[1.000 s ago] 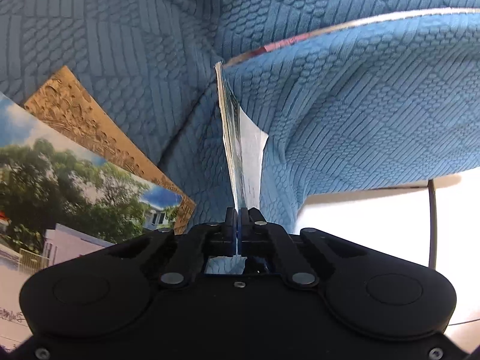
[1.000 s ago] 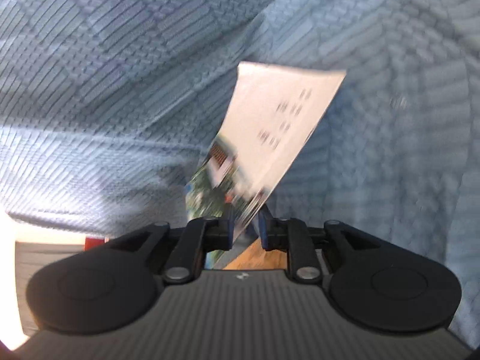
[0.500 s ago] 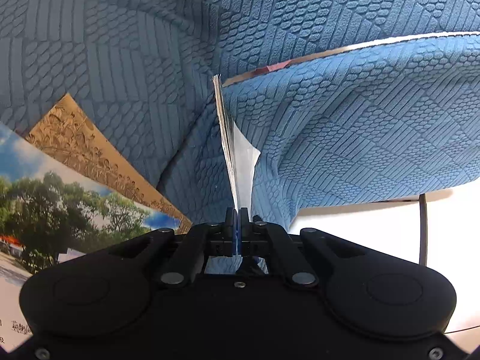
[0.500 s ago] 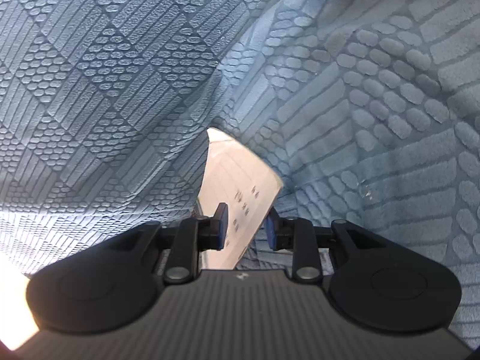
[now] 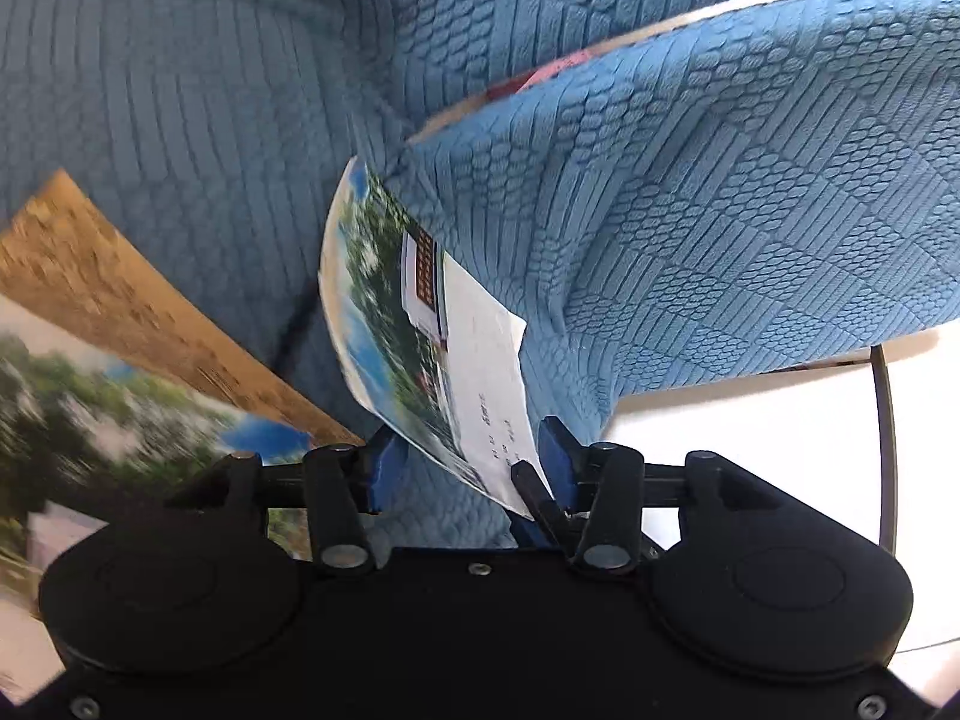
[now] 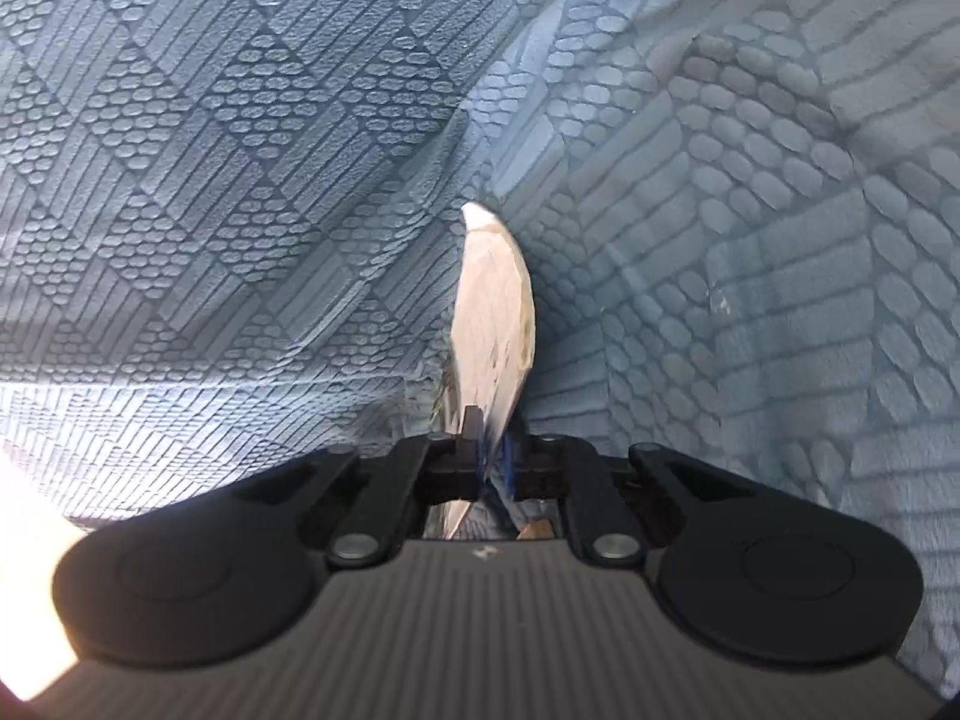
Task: Organize objects
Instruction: 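Lift the held postcard upright off the cloth with both grippers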
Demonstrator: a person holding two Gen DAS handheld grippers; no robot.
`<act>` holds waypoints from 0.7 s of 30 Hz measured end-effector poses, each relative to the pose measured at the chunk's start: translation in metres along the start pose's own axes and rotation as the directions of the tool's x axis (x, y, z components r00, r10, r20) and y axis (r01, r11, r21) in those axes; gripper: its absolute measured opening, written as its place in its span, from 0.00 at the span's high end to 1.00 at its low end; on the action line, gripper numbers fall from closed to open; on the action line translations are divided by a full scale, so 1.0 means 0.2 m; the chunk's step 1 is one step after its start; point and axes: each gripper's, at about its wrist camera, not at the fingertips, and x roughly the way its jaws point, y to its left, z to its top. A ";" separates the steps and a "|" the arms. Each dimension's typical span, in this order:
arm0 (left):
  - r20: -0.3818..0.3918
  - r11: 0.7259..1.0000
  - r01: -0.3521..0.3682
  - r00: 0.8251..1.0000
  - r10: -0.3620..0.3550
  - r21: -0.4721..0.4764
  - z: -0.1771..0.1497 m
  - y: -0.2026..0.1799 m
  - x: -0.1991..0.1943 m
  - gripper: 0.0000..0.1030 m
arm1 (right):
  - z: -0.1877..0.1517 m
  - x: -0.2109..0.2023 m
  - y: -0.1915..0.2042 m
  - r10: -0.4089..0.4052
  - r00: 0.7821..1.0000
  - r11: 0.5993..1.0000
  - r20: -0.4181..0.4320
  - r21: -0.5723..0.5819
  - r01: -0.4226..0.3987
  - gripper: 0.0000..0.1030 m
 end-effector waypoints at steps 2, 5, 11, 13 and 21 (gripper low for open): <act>-0.013 1.000 0.010 1.000 -0.010 -0.025 -0.02 0.00 0.03 0.58 | -0.04 -0.03 0.02 0.019 1.000 1.000 0.006 0.003 -0.020 0.93; -0.052 0.999 0.029 0.998 -0.032 -0.040 -0.10 -0.01 0.09 0.63 | -0.11 -0.06 0.06 0.031 0.999 0.999 0.013 -0.016 -0.030 0.94; -0.030 0.997 0.016 0.999 -0.018 -0.072 -0.15 -0.01 0.08 0.82 | -0.23 -0.14 0.06 0.022 0.999 0.998 0.030 -0.054 -0.020 0.92; -0.045 0.997 0.011 0.999 -0.014 -0.077 -0.16 0.00 0.09 0.89 | -0.25 -0.17 0.06 0.031 0.999 0.998 0.034 -0.063 -0.029 0.90; -0.071 0.995 0.043 0.996 -0.049 -0.089 -0.14 0.00 0.06 1.00 | -0.20 -0.21 -0.03 0.017 0.999 0.999 0.035 -0.051 -0.015 0.43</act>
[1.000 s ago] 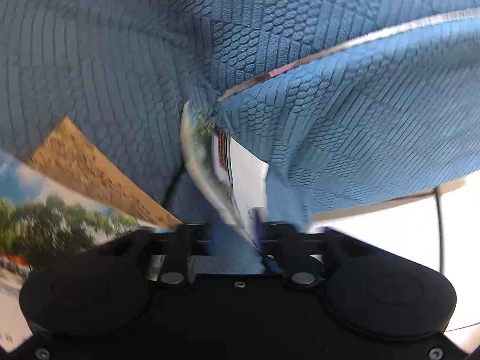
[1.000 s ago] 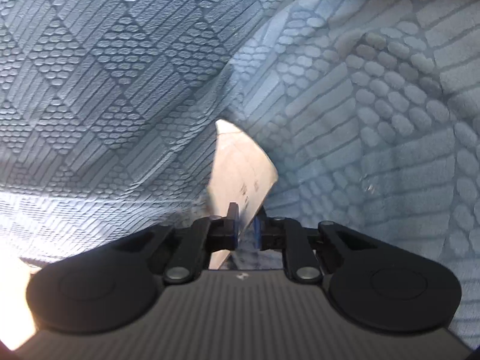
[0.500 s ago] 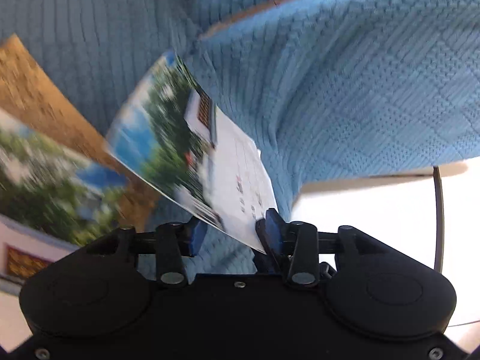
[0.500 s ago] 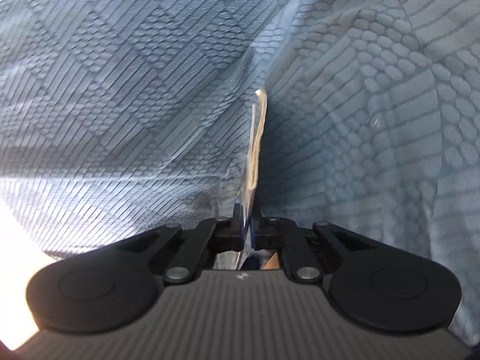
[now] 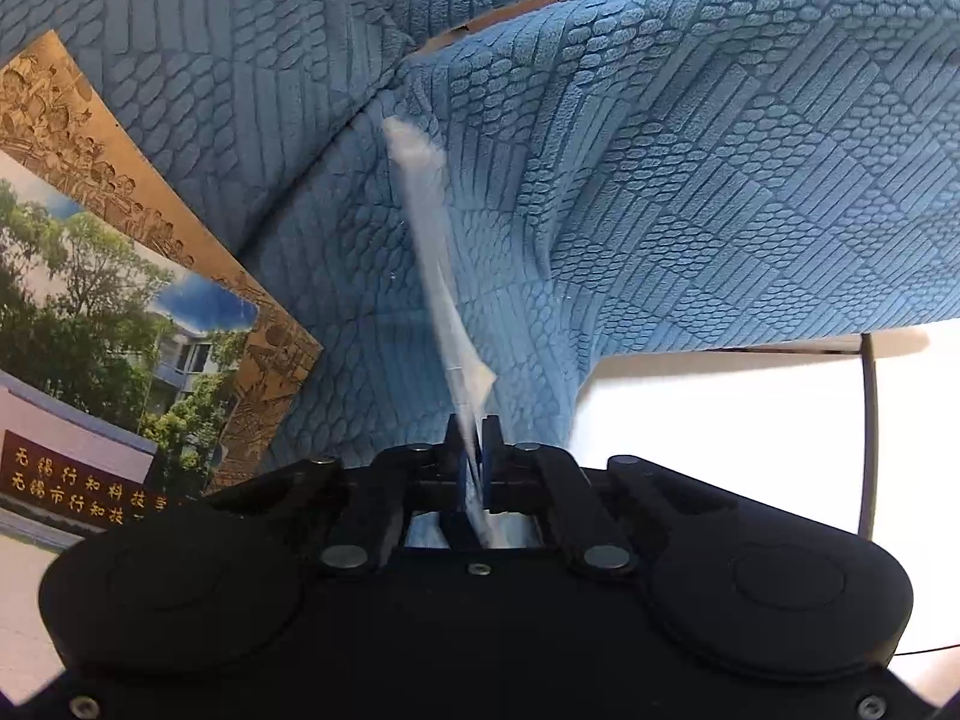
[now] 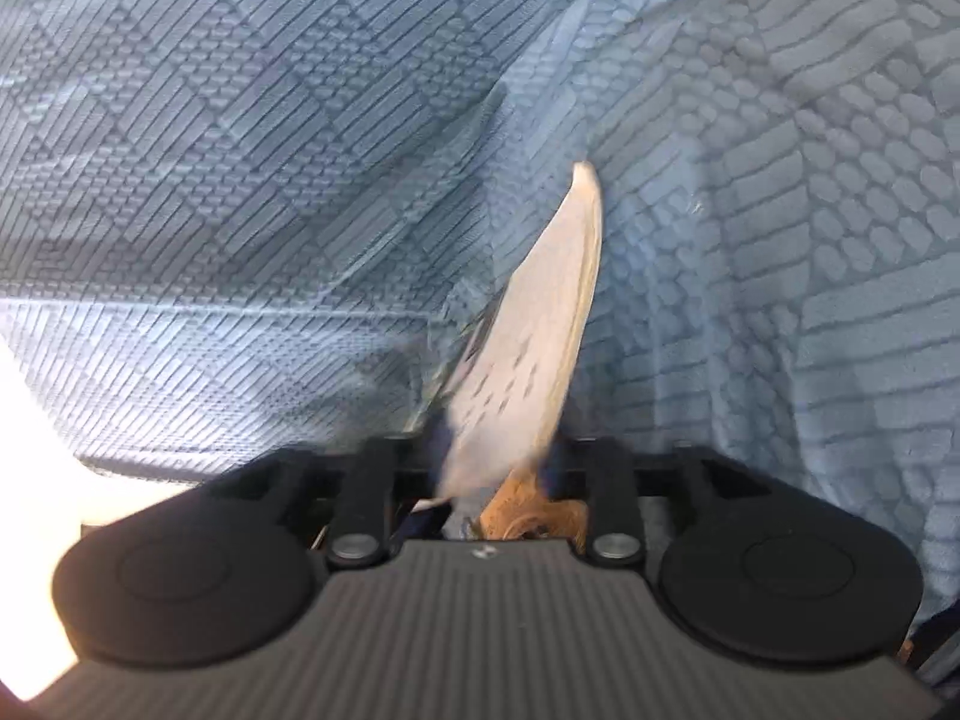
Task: Organize objects
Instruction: 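Lift the held postcard upright off the cloth with both grippers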
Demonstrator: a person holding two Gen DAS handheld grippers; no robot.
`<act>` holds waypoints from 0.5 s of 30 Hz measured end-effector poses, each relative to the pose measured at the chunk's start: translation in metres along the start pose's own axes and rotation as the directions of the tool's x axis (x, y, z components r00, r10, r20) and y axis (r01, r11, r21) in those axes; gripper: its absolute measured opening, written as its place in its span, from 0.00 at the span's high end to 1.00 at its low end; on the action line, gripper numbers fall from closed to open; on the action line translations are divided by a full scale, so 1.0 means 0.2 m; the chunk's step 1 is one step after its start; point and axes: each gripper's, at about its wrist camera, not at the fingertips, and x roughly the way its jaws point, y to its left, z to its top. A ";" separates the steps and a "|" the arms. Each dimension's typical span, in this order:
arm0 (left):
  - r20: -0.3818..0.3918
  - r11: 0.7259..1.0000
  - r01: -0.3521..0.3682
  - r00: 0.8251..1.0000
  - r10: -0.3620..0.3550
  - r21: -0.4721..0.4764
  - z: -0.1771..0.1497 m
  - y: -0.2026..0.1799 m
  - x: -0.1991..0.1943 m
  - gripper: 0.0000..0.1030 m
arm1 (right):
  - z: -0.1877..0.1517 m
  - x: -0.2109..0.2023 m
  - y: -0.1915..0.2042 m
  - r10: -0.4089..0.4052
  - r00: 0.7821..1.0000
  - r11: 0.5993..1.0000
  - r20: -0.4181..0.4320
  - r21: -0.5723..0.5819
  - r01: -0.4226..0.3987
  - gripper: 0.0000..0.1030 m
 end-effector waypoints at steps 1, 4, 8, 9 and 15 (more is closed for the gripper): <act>-0.003 1.000 0.003 1.000 -0.003 -0.001 0.01 0.00 0.00 1.00 | 0.02 0.00 -0.02 0.012 1.000 1.000 0.011 0.020 -0.012 0.40; -0.004 1.000 0.012 1.000 -0.012 0.002 0.01 0.00 -0.02 1.00 | 0.09 0.05 -0.11 0.112 0.994 0.986 0.008 0.123 -0.112 0.39; -0.012 1.000 0.018 1.000 -0.018 -0.014 0.02 0.01 -0.04 1.00 | 0.15 0.14 -0.17 0.142 0.990 0.976 -0.022 0.173 -0.136 0.40; -0.012 1.000 0.020 1.000 -0.020 -0.015 0.03 0.01 -0.04 1.00 | 0.16 0.17 -0.17 0.140 0.990 0.977 -0.030 0.165 -0.133 0.40; -0.022 0.999 0.037 0.999 -0.037 -0.014 0.03 0.01 -0.06 1.00 | 0.18 0.24 -0.18 0.040 0.999 0.989 -0.028 0.143 -0.035 0.72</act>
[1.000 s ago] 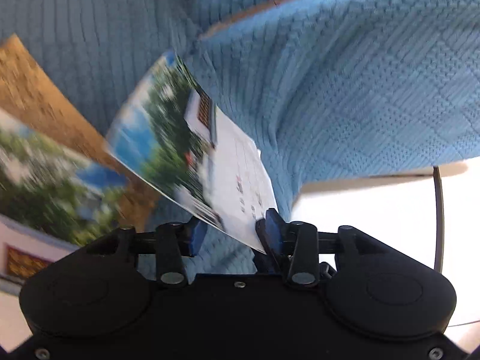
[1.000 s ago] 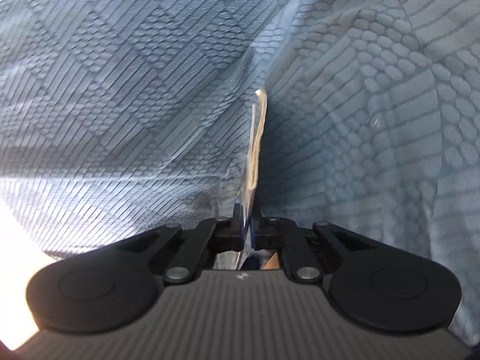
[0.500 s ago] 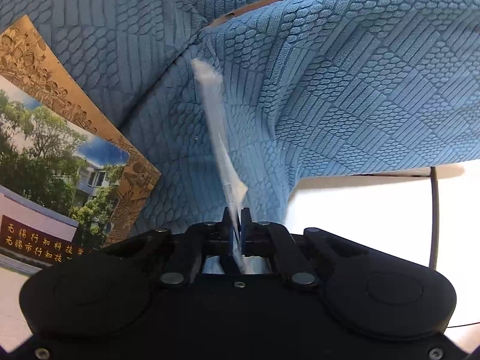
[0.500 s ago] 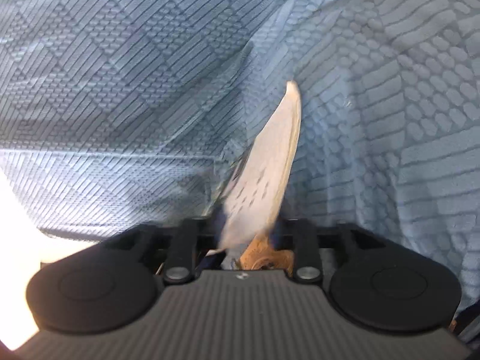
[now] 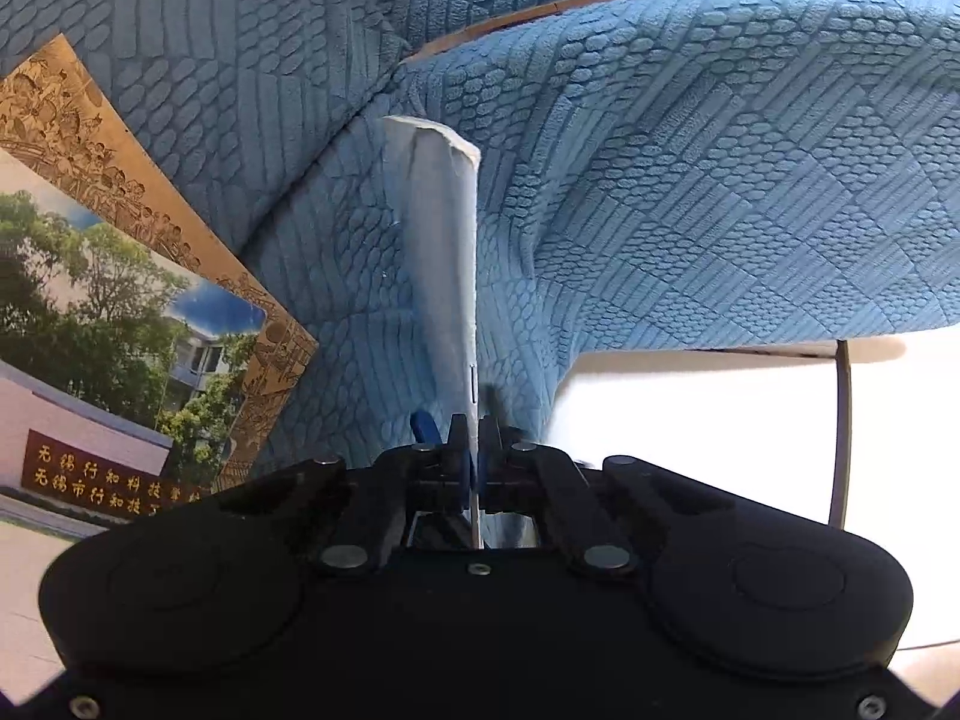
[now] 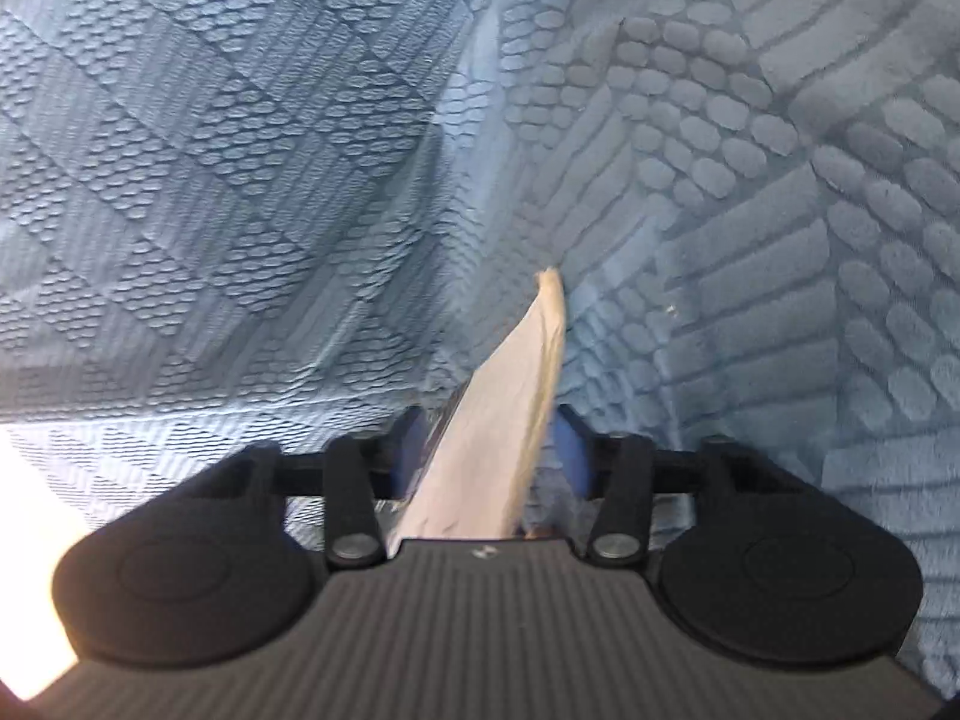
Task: Organize objects
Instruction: 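Lift the held postcard upright off the cloth with both grippers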
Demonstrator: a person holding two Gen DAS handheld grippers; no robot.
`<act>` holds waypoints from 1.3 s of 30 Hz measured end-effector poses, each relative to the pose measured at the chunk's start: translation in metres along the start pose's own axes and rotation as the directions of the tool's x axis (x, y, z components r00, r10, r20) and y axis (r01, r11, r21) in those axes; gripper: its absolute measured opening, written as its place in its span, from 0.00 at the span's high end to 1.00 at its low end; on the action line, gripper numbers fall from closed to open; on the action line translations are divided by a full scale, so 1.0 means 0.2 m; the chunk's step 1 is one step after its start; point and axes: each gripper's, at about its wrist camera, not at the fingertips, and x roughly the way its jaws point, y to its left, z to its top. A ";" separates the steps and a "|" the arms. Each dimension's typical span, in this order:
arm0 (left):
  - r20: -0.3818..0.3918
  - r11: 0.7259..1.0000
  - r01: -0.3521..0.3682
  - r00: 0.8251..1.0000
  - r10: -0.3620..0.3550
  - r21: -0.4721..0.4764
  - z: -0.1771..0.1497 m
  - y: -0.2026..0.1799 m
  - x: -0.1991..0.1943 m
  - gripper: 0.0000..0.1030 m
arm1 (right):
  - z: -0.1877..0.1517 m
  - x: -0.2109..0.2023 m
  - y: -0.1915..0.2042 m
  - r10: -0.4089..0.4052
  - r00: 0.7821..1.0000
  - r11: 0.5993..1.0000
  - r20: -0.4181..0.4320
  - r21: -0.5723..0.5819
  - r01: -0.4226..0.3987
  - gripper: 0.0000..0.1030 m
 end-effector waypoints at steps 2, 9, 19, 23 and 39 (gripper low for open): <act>0.001 1.000 -0.002 1.000 0.002 0.011 0.00 -0.01 -0.01 1.00 | -0.01 0.00 0.01 -0.004 1.000 1.000 0.003 -0.022 0.004 0.83; 0.003 1.000 0.016 1.000 -0.016 0.025 -0.02 -0.03 -0.09 0.99 | -0.05 -0.07 0.09 0.015 1.000 0.996 0.021 -0.091 -0.013 0.92; -0.002 0.997 0.025 1.000 -0.025 0.069 -0.09 -0.12 -0.26 0.97 | -0.23 -0.33 0.33 0.003 0.996 0.962 0.092 -0.274 0.022 0.95; 0.005 0.995 0.035 0.999 -0.036 0.091 -0.11 -0.16 -0.37 0.97 | -0.33 -0.46 0.42 0.005 0.995 0.940 0.104 -0.338 0.031 0.95; 0.058 0.983 0.056 0.996 -0.067 0.172 -0.18 -0.32 -0.86 0.96 | -0.71 -0.61 0.74 0.020 0.993 0.882 0.120 -0.470 0.039 0.95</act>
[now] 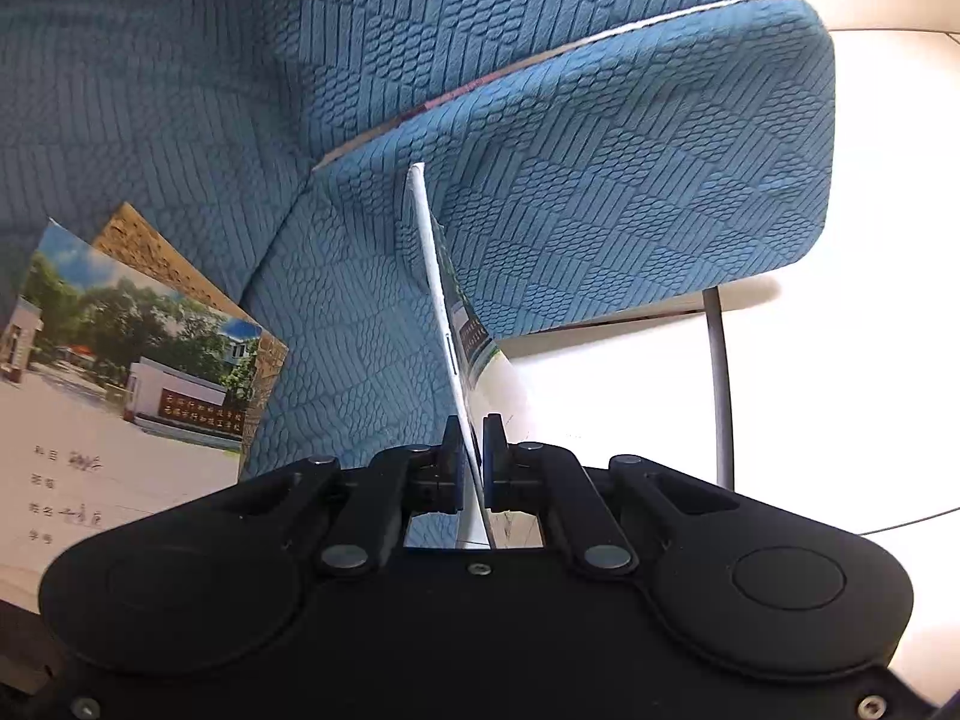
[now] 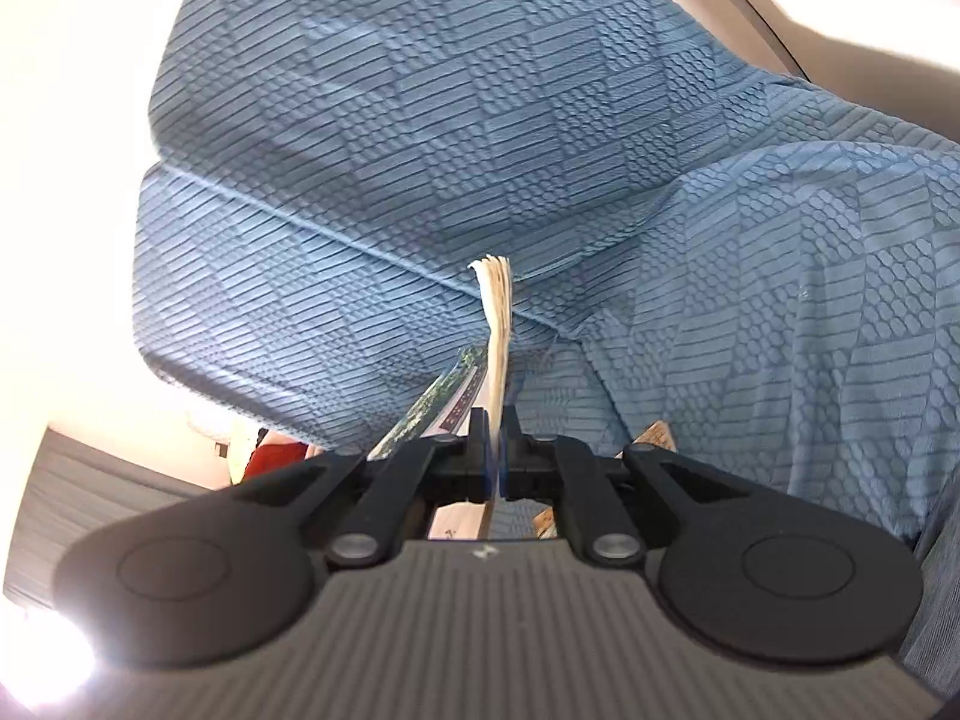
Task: Organize objects
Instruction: 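Carry the postcard with both grippers to the book stack and lower it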
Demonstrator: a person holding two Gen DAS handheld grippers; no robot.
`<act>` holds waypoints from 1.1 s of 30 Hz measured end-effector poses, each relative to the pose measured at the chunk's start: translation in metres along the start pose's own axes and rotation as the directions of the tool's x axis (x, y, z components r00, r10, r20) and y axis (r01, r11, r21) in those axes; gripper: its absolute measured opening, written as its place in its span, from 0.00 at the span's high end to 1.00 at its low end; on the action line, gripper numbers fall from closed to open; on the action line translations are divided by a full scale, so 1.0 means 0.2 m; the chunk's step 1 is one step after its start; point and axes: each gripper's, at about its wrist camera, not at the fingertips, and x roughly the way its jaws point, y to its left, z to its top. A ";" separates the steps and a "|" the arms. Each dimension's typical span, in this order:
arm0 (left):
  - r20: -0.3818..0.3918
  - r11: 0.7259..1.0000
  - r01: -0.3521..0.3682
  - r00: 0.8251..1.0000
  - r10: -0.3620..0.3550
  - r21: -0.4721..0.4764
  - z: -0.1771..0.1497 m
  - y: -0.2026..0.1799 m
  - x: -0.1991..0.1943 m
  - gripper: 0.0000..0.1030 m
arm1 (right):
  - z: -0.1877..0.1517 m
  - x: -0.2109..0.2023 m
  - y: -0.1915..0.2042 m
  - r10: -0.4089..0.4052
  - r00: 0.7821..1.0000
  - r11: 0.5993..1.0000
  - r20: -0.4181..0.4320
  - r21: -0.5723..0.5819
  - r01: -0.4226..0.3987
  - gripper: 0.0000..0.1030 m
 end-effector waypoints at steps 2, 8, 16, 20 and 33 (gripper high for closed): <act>0.005 1.000 0.003 1.000 -0.003 0.000 0.01 -0.01 -0.05 0.96 | -0.03 -0.03 0.05 0.004 1.000 1.000 0.003 -0.018 -0.004 0.95; 0.019 0.999 0.011 1.000 -0.011 0.033 0.03 -0.04 -0.17 0.96 | -0.11 -0.08 0.16 0.016 1.000 0.999 0.008 -0.043 -0.016 0.95; 0.022 0.998 0.024 0.999 -0.025 0.050 0.06 0.00 -0.29 0.96 | -0.24 -0.11 0.23 0.001 1.000 0.997 0.024 -0.078 0.001 0.95; 0.020 0.997 0.011 1.000 -0.012 0.074 0.07 0.05 -0.32 0.96 | -0.33 -0.09 0.25 -0.015 0.999 0.992 0.036 -0.127 0.020 0.95; 0.050 0.995 -0.047 0.998 0.042 0.093 0.08 0.44 -0.32 0.96 | -0.62 0.06 0.09 -0.026 1.000 0.978 0.016 -0.206 0.028 0.95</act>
